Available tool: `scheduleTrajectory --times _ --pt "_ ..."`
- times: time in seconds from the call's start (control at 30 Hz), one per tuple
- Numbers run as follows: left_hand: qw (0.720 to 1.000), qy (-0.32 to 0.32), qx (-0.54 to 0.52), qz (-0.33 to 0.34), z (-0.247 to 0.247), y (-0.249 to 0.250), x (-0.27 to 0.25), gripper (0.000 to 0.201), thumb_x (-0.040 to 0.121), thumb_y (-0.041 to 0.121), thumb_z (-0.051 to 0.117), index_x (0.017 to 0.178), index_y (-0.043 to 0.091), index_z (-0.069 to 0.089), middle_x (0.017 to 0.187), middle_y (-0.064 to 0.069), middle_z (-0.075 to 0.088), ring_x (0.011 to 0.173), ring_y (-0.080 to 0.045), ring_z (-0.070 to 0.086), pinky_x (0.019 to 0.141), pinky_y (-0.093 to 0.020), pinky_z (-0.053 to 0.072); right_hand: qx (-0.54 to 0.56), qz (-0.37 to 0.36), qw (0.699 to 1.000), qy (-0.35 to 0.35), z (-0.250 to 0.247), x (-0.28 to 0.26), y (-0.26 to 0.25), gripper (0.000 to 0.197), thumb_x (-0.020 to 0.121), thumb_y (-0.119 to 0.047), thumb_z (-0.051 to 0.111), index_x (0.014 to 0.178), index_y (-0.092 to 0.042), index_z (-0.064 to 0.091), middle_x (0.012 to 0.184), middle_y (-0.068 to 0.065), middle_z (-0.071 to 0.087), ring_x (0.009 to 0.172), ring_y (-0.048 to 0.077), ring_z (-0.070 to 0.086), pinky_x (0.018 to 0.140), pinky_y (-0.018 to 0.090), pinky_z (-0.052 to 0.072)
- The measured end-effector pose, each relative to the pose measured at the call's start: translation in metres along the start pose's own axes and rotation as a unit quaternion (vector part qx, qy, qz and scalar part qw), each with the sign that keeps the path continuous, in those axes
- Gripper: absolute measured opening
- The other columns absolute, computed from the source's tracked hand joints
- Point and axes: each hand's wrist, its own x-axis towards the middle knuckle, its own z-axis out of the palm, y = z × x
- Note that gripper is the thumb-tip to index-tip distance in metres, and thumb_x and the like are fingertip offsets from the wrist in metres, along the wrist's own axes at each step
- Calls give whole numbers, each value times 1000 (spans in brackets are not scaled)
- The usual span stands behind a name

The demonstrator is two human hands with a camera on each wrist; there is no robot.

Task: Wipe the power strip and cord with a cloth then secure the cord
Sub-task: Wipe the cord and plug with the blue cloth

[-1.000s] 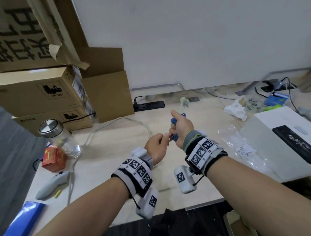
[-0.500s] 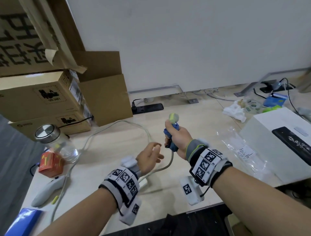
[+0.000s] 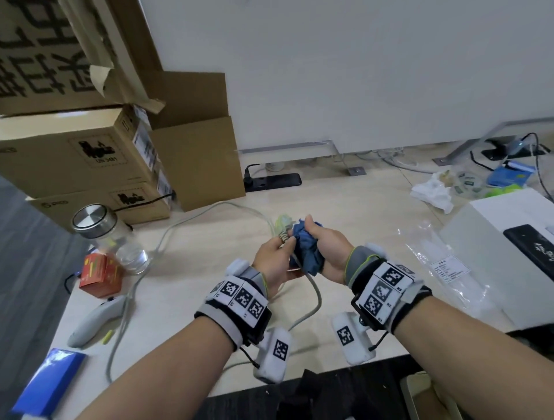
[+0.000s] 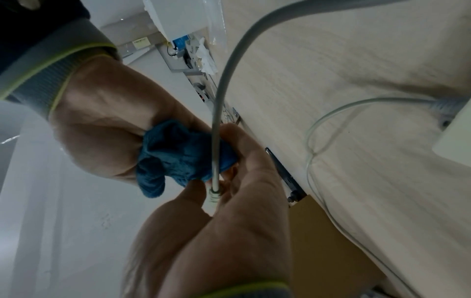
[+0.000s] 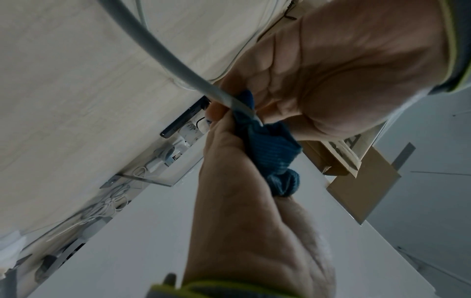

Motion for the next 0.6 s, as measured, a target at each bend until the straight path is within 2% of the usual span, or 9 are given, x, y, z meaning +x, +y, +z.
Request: scheduleTrajectory --times 0.1,0.17,0.23,0.3,0.4,0.5,0.57,0.6 --pt "999 36 -7 21 -1 -2 4 24 99 11 43 110 -5 59 102 -21 66 87 -33 65 78 -40 57 -33 -1 999 36 -4 1 -2 52 95 -48 44 102 -1 65 104 18 66 97 34 62 92 46 49" --pt "997 55 -13 50 -4 0 4 22 99 11 42 107 -2 58 94 -16 68 86 -26 65 83 -38 54 -61 -20 994 93 -15 2 -9 52 94 -51 43 100 -6 67 102 16 68 93 31 64 90 44 50" --pt "995 55 -13 85 -7 5 1 20 99 12 42 102 1 59 83 -11 68 80 -23 66 82 -38 55 -9 -24 990 138 -31 4 -18 48 94 -50 45 105 -7 63 95 12 65 87 28 62 82 40 49" --pt "992 41 0 121 -9 9 -4 19 99 12 43 97 5 61 75 -10 66 72 -22 65 79 -39 56 77 -20 985 154 -44 6 -28 45 94 -46 47 110 -7 59 102 12 65 92 29 63 82 40 51" --pt "986 24 32 161 -4 12 -8 20 99 11 45 92 8 64 68 -8 65 59 -18 59 66 -33 56 170 -23 980 98 -45 -1 -42 36 95 -42 47 102 -9 61 101 14 66 93 31 63 80 42 53" --pt "972 41 83 214 2 13 -8 24 97 11 48 84 9 68 63 -4 62 51 -13 53 56 -23 49 234 -47 971 15 -29 -14 -52 30 94 -35 48 91 -9 61 93 12 63 96 30 60 96 41 46" --pt "959 50 124 249 5 13 -8 27 96 11 49 76 14 68 59 -2 59 50 -10 50 54 -18 45 243 -67 967 -34 -20 -22 -56 22 93 -22 46 100 -6 59 99 13 60 101 29 56 101 40 44" --pt "953 54 143 263 6 13 -8 30 96 11 49 72 17 65 58 -1 58 49 -9 50 53 -16 44 222 -80 971 -49 -16 -25 -56 25 94 -17 42 108 -4 58 102 14 60 101 29 58 95 36 49"
